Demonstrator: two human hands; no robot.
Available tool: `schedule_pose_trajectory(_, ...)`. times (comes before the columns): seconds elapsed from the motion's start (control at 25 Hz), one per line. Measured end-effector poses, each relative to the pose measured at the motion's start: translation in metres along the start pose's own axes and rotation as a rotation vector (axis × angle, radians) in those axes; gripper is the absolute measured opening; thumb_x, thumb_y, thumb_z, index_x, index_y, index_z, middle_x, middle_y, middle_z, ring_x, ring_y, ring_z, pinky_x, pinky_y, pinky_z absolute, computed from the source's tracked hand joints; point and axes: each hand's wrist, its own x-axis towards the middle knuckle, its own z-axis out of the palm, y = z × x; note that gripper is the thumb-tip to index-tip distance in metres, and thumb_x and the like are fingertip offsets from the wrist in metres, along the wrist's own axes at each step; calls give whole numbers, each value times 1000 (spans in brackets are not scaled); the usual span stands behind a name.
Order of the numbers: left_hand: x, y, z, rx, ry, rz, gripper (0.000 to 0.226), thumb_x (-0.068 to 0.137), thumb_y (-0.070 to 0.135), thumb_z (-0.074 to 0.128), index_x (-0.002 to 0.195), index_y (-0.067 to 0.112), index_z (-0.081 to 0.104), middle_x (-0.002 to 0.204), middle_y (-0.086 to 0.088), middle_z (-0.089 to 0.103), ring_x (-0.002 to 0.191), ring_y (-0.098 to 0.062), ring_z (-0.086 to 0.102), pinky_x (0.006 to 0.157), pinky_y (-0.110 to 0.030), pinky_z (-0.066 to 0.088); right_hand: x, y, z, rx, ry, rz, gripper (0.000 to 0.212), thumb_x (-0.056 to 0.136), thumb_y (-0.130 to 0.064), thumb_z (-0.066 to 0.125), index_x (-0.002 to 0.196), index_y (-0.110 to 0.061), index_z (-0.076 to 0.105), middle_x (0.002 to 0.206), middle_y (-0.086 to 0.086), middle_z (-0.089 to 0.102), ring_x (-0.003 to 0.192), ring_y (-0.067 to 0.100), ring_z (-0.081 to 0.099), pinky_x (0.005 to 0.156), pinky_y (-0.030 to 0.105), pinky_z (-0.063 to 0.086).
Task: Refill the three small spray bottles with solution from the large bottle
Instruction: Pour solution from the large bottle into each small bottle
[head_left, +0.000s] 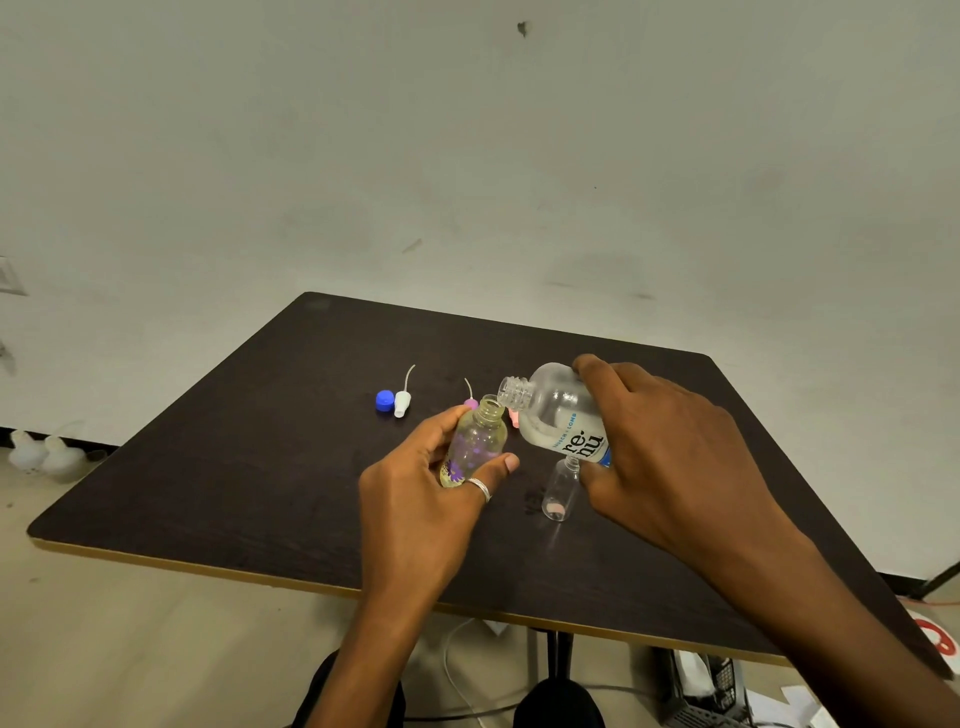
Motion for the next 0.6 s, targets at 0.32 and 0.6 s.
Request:
schedule_pose_trajectory(0.32,1,0,-1,-78,-27,-14,57,71,30,89,124,26,69,106,15,75,95,4,70,81,-14,56,-6,-3,18,245,-1,83,74,67,-45,75,132,-28,41,113,-4,62,93,19,65,70,32,58)
schedule_pose_trajectory(0.6,10,-16,-13,-86,-4,-47,50,72,33,88,118,29,71,103,19,74,96,5,69,78,-10,53,-7,1,34,670,17,284,69,56,-53,80,116,-33,53,97,-15,64,81,3,62,66,15,48)
